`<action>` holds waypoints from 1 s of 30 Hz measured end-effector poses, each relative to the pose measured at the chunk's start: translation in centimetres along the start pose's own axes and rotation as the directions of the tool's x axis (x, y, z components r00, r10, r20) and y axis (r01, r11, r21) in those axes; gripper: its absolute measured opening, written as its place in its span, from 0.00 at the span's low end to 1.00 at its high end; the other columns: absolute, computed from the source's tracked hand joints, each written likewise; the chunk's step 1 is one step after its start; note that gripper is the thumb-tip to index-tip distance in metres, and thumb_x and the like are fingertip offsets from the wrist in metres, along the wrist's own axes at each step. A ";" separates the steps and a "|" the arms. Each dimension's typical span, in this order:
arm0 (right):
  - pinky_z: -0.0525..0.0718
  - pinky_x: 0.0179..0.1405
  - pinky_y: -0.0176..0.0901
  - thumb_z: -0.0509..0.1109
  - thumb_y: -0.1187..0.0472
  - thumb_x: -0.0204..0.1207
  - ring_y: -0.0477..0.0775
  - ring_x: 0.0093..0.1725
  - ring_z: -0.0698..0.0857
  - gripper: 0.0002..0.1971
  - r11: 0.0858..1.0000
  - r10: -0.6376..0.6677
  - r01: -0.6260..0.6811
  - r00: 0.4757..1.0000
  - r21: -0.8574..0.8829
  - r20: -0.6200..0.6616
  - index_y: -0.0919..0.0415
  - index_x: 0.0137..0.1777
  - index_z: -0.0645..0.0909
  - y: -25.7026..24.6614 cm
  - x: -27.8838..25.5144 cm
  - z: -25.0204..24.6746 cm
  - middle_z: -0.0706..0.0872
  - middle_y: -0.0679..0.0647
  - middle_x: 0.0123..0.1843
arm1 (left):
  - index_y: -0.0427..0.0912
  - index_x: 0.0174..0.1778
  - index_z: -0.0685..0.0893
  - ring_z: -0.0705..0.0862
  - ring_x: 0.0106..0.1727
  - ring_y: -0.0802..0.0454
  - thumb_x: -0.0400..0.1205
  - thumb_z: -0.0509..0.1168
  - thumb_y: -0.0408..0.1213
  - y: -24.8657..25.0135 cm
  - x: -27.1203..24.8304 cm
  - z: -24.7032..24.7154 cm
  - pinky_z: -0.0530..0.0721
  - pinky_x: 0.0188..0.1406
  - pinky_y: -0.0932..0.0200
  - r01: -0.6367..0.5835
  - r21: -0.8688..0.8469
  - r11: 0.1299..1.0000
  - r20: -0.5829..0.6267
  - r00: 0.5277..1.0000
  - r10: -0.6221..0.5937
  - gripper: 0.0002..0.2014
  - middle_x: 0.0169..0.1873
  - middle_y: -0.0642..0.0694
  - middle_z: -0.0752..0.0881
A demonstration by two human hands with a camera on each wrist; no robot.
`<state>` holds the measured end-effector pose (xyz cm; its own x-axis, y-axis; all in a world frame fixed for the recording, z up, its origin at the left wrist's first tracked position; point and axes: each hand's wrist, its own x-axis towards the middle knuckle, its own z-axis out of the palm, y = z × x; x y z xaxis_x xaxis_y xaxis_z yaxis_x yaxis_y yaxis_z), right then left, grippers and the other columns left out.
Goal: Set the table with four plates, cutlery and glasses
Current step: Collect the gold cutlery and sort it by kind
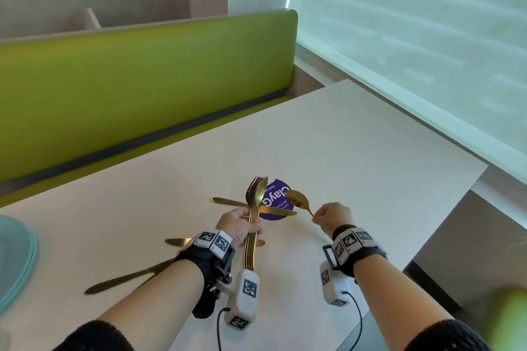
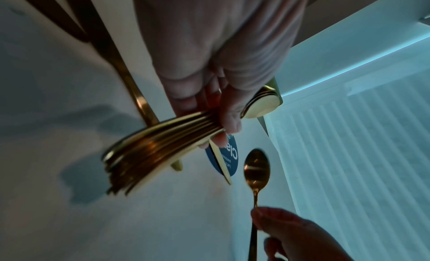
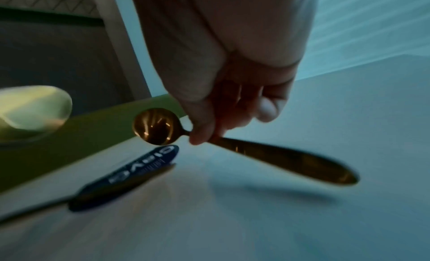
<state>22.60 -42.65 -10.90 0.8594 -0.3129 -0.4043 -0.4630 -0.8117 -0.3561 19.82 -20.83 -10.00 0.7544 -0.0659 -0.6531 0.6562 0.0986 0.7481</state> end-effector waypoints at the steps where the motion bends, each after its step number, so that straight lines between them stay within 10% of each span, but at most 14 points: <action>1: 0.83 0.46 0.39 0.72 0.60 0.74 0.52 0.43 0.85 0.03 0.992 -0.035 0.032 0.999 0.119 0.023 0.57 0.42 0.88 -0.5 -0.5 -0.2 0.89 0.51 0.42 | 0.39 0.43 0.81 0.84 0.37 0.47 0.76 0.65 0.18 0.0 -0.2 0.0 0.87 0.46 0.42 -0.005 -0.003 1.000 0.001 1.000 0.005 0.11 0.37 0.42 0.83; 8: 0.75 0.30 0.35 0.72 0.63 0.76 0.45 0.28 0.76 0.06 0.733 -0.241 -0.057 0.910 0.678 0.337 0.58 0.37 0.83 -4.2 -7.2 0.7 0.83 0.49 0.33 | 0.38 0.49 0.81 0.85 0.36 0.47 0.76 0.66 0.18 -0.6 -3.3 -1.2 0.86 0.48 0.46 -0.031 -0.048 0.998 0.030 0.999 0.032 0.11 0.37 0.42 0.85; 15: 0.71 0.26 0.33 0.73 0.64 0.75 0.43 0.24 0.77 0.08 0.714 -0.274 -0.025 0.910 0.699 0.312 0.57 0.35 0.84 -5.6 -16.3 4.8 0.87 0.48 0.30 | 0.39 0.60 0.80 0.85 0.43 0.44 0.74 0.70 0.21 -3.9 -9.5 -5.0 0.86 0.50 0.45 -0.110 0.059 0.992 0.086 0.991 0.105 0.19 0.42 0.40 0.87; 24: 0.70 0.20 0.32 0.72 0.66 0.75 0.43 0.21 0.77 0.06 0.740 -0.207 0.018 0.957 0.673 0.202 0.60 0.36 0.85 -6.0 -30.8 11.6 0.86 0.49 0.26 | 0.41 0.60 0.78 0.83 0.36 0.50 0.75 0.70 0.24 -11.6 -20.0 -12.0 0.84 0.29 0.60 -0.141 0.200 0.970 0.136 0.984 0.115 0.19 0.40 0.43 0.86; 30: 0.72 0.21 0.31 0.71 0.61 0.76 0.42 0.23 0.79 0.08 0.848 -0.219 0.071 0.949 0.525 0.226 0.56 0.36 0.84 -7.0 -36.8 14.5 0.87 0.46 0.27 | 0.40 0.55 0.76 0.84 0.40 0.44 0.73 0.67 0.17 -14.8 -24.5 -15.9 0.87 0.46 0.48 -0.118 0.260 0.958 0.122 0.989 0.089 0.19 0.45 0.37 0.86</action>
<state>-8.98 -18.29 -5.75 0.8681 -0.0077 -0.4963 -0.4457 -0.4521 -0.7726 -8.64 -4.86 -6.95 0.8059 -0.1777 -0.5647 0.5435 -0.1562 0.8248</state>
